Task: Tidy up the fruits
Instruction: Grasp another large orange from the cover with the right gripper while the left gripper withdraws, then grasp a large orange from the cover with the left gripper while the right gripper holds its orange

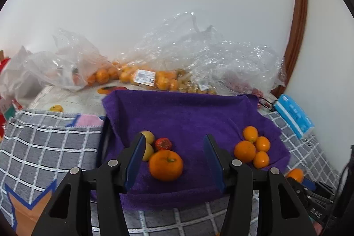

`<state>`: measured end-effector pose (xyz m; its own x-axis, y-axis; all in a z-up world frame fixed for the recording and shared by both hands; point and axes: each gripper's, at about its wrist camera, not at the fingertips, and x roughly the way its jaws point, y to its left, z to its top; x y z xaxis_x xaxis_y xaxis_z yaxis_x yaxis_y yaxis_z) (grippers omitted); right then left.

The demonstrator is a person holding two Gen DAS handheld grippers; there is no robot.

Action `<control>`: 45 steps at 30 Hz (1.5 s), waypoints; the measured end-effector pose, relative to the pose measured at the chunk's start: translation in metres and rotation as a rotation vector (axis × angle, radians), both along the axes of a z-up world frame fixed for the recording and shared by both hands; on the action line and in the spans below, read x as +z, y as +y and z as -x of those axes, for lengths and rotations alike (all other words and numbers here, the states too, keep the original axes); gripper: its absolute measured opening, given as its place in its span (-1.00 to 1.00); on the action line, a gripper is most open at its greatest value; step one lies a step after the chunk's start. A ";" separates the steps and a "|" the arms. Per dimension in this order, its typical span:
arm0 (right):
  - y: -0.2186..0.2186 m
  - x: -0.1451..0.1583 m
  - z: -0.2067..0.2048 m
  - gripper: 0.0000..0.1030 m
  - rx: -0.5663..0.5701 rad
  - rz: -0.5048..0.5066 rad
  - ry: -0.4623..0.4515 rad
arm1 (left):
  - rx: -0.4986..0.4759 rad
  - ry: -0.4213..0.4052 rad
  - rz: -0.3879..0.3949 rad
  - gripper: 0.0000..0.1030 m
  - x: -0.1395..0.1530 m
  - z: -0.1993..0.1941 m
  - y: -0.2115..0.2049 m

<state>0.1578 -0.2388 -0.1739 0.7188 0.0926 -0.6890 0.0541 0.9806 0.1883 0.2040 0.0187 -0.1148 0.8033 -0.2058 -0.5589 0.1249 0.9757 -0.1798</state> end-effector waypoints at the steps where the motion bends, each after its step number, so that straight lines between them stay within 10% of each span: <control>1: -0.001 0.000 0.000 -0.18 -0.009 -0.004 0.000 | -0.016 0.010 0.025 0.00 0.000 0.000 0.001; 12: 0.010 0.003 0.001 -0.18 0.042 0.043 -0.011 | -0.148 -0.012 0.064 0.00 0.013 0.014 -0.009; 30: 0.001 0.006 0.004 -0.18 0.012 0.008 -0.015 | -0.357 0.269 0.011 0.01 -0.045 0.060 -0.032; 34: 0.000 0.005 0.004 -0.17 0.011 0.005 -0.013 | -0.337 0.283 -0.025 -0.33 -0.055 0.058 -0.042; 45: 0.002 0.004 0.004 -0.18 0.018 0.014 -0.012 | -0.174 0.257 -0.118 -0.32 -0.056 0.047 -0.009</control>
<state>0.1541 -0.2365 -0.1696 0.7250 0.0961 -0.6820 0.0345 0.9839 0.1753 0.1566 0.0100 -0.1711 0.5915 -0.2492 -0.7669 0.2567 0.9598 -0.1139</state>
